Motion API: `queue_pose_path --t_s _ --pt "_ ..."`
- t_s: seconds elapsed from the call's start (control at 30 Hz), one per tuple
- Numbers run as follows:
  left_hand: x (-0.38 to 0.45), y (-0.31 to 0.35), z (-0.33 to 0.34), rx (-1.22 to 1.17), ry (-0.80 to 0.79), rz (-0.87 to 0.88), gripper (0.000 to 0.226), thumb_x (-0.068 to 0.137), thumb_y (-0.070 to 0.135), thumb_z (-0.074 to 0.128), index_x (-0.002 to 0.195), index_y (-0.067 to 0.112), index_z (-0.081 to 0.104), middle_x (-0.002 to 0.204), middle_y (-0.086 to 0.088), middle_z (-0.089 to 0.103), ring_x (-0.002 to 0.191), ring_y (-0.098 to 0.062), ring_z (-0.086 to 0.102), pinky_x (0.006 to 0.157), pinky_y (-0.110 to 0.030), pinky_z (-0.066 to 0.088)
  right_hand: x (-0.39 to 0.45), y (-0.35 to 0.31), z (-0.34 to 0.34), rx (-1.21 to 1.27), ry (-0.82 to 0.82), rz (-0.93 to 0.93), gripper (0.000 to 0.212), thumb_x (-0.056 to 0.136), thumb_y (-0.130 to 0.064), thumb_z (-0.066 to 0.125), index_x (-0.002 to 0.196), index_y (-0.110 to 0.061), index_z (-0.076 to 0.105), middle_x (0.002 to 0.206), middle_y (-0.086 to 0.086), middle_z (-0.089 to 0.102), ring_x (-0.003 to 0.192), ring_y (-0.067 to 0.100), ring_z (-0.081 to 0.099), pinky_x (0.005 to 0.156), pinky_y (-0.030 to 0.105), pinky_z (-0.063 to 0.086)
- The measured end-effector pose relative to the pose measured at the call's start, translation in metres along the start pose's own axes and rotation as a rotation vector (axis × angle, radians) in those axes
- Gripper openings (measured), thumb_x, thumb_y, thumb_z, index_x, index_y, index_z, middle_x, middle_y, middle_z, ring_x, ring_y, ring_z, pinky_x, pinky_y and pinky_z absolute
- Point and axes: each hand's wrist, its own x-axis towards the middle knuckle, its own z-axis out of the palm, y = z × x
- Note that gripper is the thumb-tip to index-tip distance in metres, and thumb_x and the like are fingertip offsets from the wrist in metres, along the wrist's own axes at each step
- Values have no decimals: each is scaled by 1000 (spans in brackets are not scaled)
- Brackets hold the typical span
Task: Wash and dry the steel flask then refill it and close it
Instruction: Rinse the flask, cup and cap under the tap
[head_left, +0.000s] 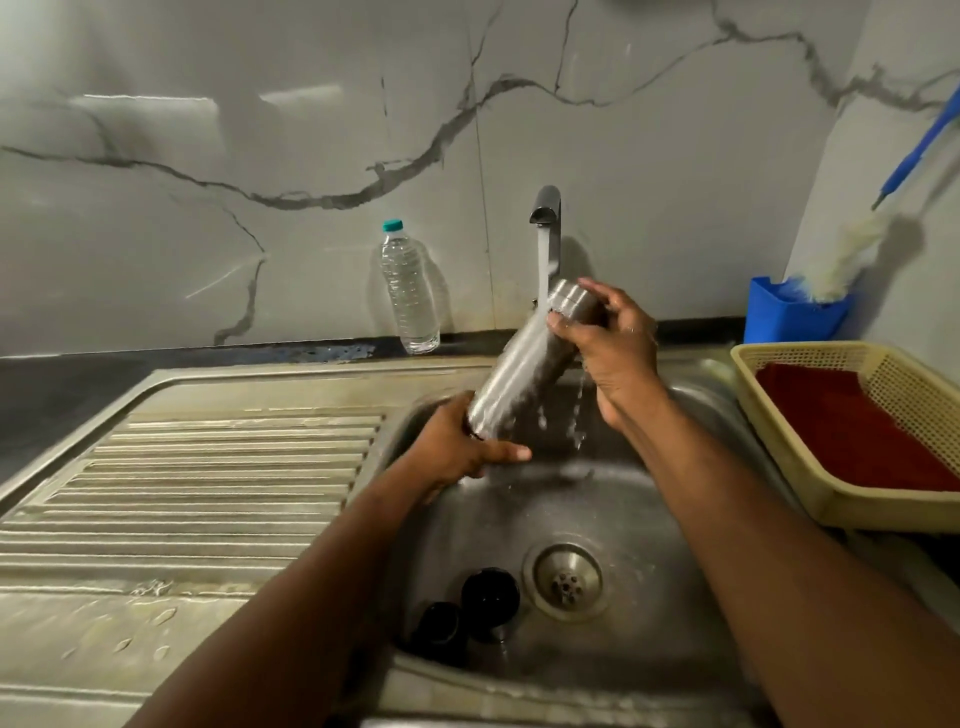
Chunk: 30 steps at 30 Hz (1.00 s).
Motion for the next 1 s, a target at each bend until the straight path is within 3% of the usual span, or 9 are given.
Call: queue_pose_path --t_s 0.13,0.2,0.3,0.4,0.47,0.57,0.7,0.87,1.0 --pt "21 2 25 31 -33 -18 74 61 17 102 122 20 60 110 -5 73 92 -20 75 70 -32 66 -6 -4 7 -61 -69 -70 82 74 -10 90 144 -27 52 141 -1 58 123 13 58 96 35 58" --pt "31 3 32 -4 -26 -17 78 56 15 103 122 15 61 110 -6 72 95 -21 74 68 -28 65 -5 -5 10 -130 -107 -99 81 73 -14 92 143 -28 53 136 -4 60 122 13 59 97 36 57" --pt "44 3 38 -67 16 14 99 48 21 106 135 14 60 121 -6 73 108 -23 73 84 -37 66 -4 -6 9 -194 -111 -113 72 71 -23 94 134 -30 58 125 -9 65 115 8 64 99 39 58" --pt "52 12 40 -146 6 53 91 57 16 103 137 10 59 119 -6 74 108 -21 74 87 -35 65 -2 -2 7 -221 -91 -161 61 71 -27 94 125 -24 65 118 -8 73 108 6 70 96 39 60" --pt "53 19 38 -179 2 73 88 59 20 103 135 11 61 118 -5 76 107 -21 74 90 -38 64 -2 -1 8 -249 -72 -223 60 71 -32 94 124 -22 67 116 -7 74 106 6 71 93 36 61" --pt "46 27 30 -180 37 116 81 63 18 101 134 14 62 116 -3 75 107 -17 73 89 -32 64 -4 0 10 -280 -71 -260 63 68 -34 96 123 -22 67 114 -8 74 104 6 71 90 34 62" --pt "35 23 14 -84 92 183 85 54 28 103 129 18 66 112 -1 77 103 -18 74 89 -44 65 -11 4 14 -235 -64 -156 74 58 -36 100 121 -23 64 112 -6 75 102 5 72 89 33 62" --pt "14 17 -13 -141 101 165 87 62 20 101 136 25 56 117 -3 75 109 -22 74 92 -51 63 -30 -8 14 -308 -267 14 49 70 -25 94 112 -24 69 107 -6 76 99 9 73 74 27 59" --pt "-2 24 -44 -153 138 248 82 65 14 99 137 19 60 119 -1 75 109 -15 74 94 -42 63 -43 -12 25 -363 -415 131 53 77 -24 89 125 -31 68 110 -1 77 104 21 74 87 49 61"
